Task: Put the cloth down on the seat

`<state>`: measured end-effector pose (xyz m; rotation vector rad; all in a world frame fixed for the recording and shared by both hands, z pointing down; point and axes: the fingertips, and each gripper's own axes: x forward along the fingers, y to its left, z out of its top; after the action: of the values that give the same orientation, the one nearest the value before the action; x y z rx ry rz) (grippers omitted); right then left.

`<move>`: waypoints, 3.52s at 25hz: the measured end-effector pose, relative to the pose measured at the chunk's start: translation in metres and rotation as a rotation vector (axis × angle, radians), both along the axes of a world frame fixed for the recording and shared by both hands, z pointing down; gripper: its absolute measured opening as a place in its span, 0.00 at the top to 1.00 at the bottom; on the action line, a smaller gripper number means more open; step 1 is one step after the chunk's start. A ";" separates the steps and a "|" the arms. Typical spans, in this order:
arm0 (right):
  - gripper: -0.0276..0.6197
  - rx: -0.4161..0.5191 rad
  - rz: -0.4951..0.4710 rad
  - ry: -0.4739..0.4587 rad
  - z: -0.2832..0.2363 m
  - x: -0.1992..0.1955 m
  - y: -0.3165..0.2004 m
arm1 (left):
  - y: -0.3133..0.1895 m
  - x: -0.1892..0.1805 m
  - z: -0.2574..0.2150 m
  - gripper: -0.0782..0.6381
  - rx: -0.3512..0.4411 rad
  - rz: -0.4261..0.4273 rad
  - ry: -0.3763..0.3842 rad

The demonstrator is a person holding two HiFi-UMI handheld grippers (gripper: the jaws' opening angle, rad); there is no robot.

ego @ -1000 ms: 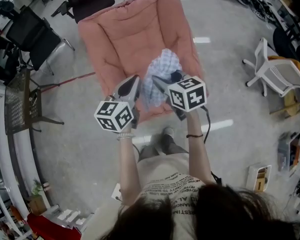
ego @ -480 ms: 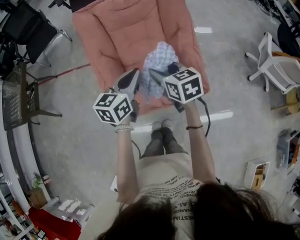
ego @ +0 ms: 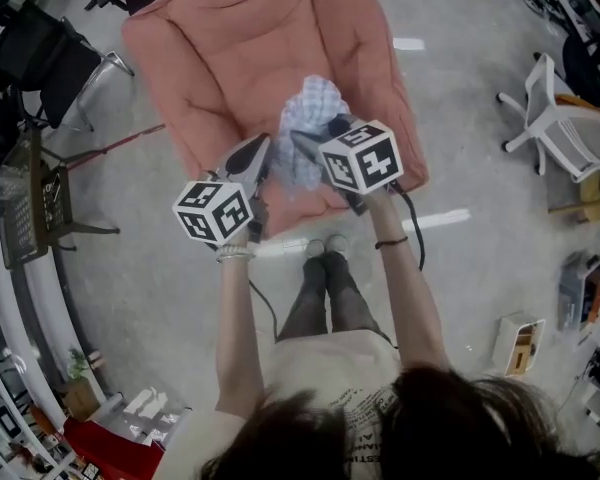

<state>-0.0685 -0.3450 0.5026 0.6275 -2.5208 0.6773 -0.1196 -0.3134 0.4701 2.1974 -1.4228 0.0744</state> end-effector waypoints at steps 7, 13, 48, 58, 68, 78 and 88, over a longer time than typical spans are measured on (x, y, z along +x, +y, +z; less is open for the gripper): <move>0.63 -0.047 -0.009 0.040 0.064 -0.009 -0.030 | -0.024 -0.021 0.066 0.90 -0.065 0.012 0.029; 0.64 -0.088 -0.037 0.094 0.119 -0.019 -0.040 | -0.037 -0.033 0.115 0.90 -0.126 0.028 0.039; 0.62 -0.284 -0.068 0.273 0.278 -0.039 -0.041 | -0.034 -0.037 0.249 0.90 -0.329 0.062 0.105; 0.58 -0.287 -0.023 0.324 0.301 -0.034 -0.048 | -0.031 -0.030 0.272 0.90 -0.377 0.087 0.117; 0.56 -0.283 -0.009 0.292 0.289 -0.029 -0.045 | -0.031 -0.020 0.264 0.90 -0.376 0.104 0.105; 0.59 -0.257 -0.013 0.196 0.249 -0.026 -0.026 | -0.016 -0.007 0.238 0.90 -0.361 0.135 0.063; 0.63 -0.227 0.027 0.087 0.193 -0.014 -0.010 | 0.009 0.007 0.201 0.90 -0.343 0.075 0.111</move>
<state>-0.0828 -0.3551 0.6952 0.5970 -2.3168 0.9101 -0.1128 -0.3045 0.6711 1.9395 -1.1696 0.2049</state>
